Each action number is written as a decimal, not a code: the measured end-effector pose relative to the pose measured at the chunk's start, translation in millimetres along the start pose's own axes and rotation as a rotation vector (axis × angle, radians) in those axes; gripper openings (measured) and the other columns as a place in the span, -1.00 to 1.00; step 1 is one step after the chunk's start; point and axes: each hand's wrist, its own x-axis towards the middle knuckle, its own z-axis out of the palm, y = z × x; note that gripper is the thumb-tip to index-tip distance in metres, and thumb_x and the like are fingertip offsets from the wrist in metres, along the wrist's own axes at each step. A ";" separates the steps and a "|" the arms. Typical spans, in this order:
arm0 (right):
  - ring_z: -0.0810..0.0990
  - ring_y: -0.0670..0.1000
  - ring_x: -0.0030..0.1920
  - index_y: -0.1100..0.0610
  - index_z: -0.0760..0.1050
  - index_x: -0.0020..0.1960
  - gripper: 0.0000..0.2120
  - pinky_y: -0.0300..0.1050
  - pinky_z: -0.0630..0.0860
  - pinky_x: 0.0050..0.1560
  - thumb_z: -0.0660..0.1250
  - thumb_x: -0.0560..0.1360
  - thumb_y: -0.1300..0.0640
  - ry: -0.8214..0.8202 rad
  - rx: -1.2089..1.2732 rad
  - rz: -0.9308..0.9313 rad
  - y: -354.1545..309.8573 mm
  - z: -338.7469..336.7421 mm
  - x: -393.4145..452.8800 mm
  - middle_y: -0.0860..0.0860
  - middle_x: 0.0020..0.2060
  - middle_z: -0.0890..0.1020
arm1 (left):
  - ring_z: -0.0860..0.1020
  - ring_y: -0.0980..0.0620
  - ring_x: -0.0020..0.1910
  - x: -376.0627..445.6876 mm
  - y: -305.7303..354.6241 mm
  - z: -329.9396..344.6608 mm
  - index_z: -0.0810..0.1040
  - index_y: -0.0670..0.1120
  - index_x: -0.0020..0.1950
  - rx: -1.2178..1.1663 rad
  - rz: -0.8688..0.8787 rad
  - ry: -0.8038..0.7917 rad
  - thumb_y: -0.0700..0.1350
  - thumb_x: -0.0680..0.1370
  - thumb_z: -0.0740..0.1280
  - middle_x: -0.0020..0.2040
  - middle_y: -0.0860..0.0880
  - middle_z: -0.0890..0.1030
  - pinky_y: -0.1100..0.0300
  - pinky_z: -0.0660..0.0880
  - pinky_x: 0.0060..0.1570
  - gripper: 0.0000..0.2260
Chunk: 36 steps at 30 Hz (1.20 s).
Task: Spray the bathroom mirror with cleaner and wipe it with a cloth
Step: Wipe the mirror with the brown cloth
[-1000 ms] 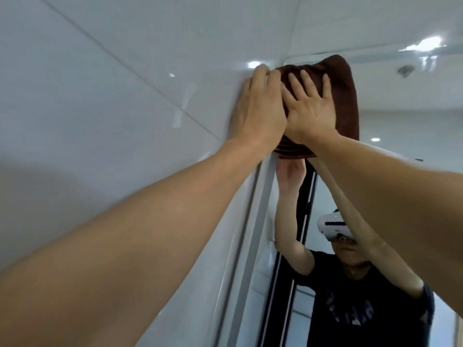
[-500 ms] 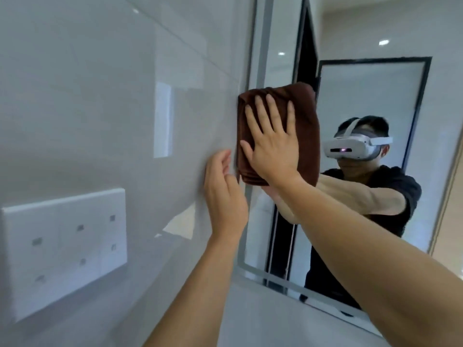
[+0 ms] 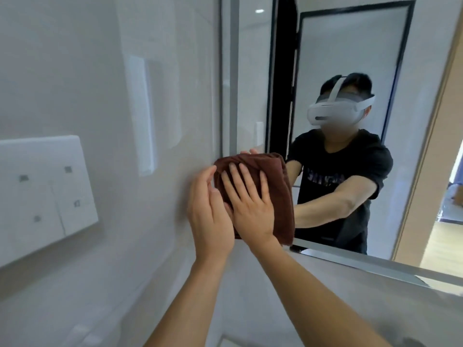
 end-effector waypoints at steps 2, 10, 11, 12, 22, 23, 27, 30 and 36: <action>0.00 0.07 0.61 0.07 0.11 0.61 -0.39 0.21 -0.12 0.57 0.17 0.63 -0.07 -0.022 0.002 0.006 -3.3 4.9 -18.1 0.05 0.60 0.15 | 0.48 0.31 0.25 -12.8 -2.6 2.7 0.50 -0.03 0.34 0.020 0.033 -0.037 -0.18 0.60 0.07 0.21 0.24 0.53 0.41 0.37 0.28 -0.63; -0.03 0.05 0.61 0.04 0.09 0.61 -0.34 0.17 -0.17 0.58 0.21 0.61 -0.15 -0.120 -0.051 -0.080 25.3 -8.5 -50.4 0.03 0.61 0.10 | 0.52 0.15 0.20 -39.5 -4.2 8.8 0.53 -0.08 0.28 0.071 0.089 -0.122 -0.19 0.64 0.08 0.19 0.02 0.55 0.36 0.39 0.23 -0.69; -0.03 0.05 0.61 0.04 0.08 0.61 -0.33 0.18 -0.15 0.58 0.20 0.61 -0.17 -0.125 -0.065 -0.098 34.1 -13.0 -57.7 0.03 0.61 0.09 | 0.52 0.13 0.19 -41.4 0.1 11.5 0.53 -0.09 0.26 0.077 0.107 -0.144 -0.18 0.64 0.07 0.18 0.02 0.54 0.35 0.39 0.22 -0.70; -0.02 0.04 0.61 0.04 0.08 0.61 -0.33 0.18 -0.13 0.58 0.20 0.61 -0.17 -0.131 -0.073 -0.119 43.3 -18.0 -64.3 0.02 0.61 0.08 | 0.53 0.11 0.19 -41.7 3.7 15.5 0.53 -0.09 0.25 0.078 0.124 -0.160 -0.17 0.65 0.07 0.17 0.02 0.53 0.32 0.40 0.21 -0.70; 0.01 0.04 0.61 -0.01 0.10 0.61 -0.37 0.20 -0.09 0.57 0.14 0.62 -0.21 -0.168 -0.152 -0.191 156.7 -75.8 -128.1 0.02 0.61 0.10 | 0.53 0.11 0.13 -62.8 36.7 78.1 0.51 -0.02 0.20 0.035 0.215 -0.246 -0.12 0.70 0.06 0.13 0.15 0.45 0.30 0.41 0.12 -0.76; 0.01 0.04 0.61 -0.02 0.09 0.61 -0.36 0.20 -0.10 0.57 0.13 0.62 -0.23 -0.172 -0.163 -0.183 169.1 -81.9 -135.6 0.02 0.61 0.10 | 0.51 0.18 0.13 -68.8 40.1 86.3 0.51 -0.02 0.20 0.031 0.228 -0.257 -0.13 0.70 0.07 0.12 0.17 0.44 0.39 0.37 0.10 -0.76; 0.03 0.04 0.61 -0.06 0.09 0.61 -0.36 0.20 -0.11 0.56 0.11 0.62 -0.27 -0.165 -0.210 -0.118 223.9 -111.1 -167.0 0.00 0.62 0.07 | 0.48 0.16 0.17 -96.4 54.9 126.2 0.53 -0.11 0.21 0.019 0.254 -0.342 -0.13 0.68 0.08 0.15 0.04 0.49 0.34 0.38 0.16 -0.74; 0.06 0.05 0.60 -0.08 0.08 0.61 -0.34 0.20 -0.10 0.56 0.12 0.60 -0.30 -0.134 -0.242 -0.054 265.5 -133.8 -188.1 -0.02 0.61 0.07 | 0.49 0.04 0.21 -120.9 71.9 160.6 0.53 -0.14 0.23 -0.001 0.309 -0.427 -0.11 0.67 0.08 0.20 0.01 0.49 0.14 0.44 0.21 -0.72; 0.13 0.07 0.59 -0.13 0.10 0.59 -0.29 0.25 -0.03 0.54 0.22 0.54 -0.32 -0.039 -0.292 0.123 350.7 -182.1 -231.3 -0.04 0.61 0.11 | 0.47 0.02 0.26 -171.0 103.9 222.1 0.54 -0.16 0.23 -0.056 0.407 -0.558 -0.09 0.66 0.10 0.23 0.02 0.49 0.18 0.40 0.24 -0.70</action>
